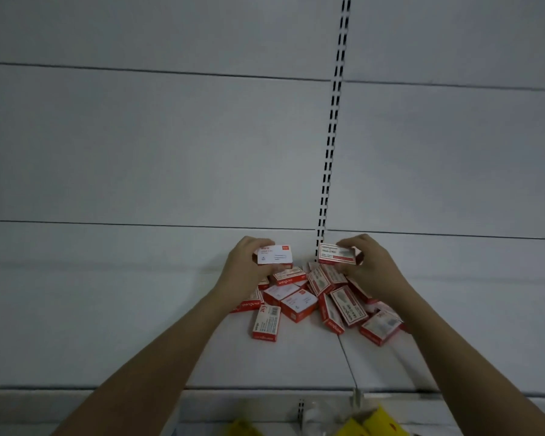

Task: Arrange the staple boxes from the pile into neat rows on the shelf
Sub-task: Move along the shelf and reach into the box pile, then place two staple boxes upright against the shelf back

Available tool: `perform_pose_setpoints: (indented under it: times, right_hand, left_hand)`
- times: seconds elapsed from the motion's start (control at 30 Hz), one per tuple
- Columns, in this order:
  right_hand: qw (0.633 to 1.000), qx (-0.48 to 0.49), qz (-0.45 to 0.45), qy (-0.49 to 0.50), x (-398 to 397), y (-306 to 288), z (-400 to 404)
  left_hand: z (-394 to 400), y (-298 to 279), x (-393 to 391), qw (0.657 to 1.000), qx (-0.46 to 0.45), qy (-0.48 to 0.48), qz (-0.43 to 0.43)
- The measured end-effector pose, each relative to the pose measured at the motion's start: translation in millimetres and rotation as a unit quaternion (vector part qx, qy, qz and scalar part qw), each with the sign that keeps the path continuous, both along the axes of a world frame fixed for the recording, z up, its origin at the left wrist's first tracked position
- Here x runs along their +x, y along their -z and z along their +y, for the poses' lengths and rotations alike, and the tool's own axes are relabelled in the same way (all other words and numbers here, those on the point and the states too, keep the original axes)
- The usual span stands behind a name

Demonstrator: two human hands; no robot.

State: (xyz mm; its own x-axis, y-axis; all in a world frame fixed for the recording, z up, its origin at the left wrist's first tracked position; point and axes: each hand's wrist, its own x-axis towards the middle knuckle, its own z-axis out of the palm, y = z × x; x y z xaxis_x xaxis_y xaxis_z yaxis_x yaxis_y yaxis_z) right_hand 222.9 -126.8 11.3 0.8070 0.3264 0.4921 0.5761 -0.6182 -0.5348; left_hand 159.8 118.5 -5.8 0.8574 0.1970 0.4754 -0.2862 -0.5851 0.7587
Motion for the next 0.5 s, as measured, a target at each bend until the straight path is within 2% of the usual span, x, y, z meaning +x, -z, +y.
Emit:
perform_pose_setpoints:
  times: [0.23,0.5]
  right_hand:
    - [0.997,-0.026,0.018,0.072,-66,-9,-50]
    - [0.989,-0.007,0.014,0.149,-129,-32,-134]
  left_hand:
    - [-24,-10,-24,0.998,0.03,0.051,-0.006]
    - [-123,-33,-44,0.993,0.039,0.107,-0.008]
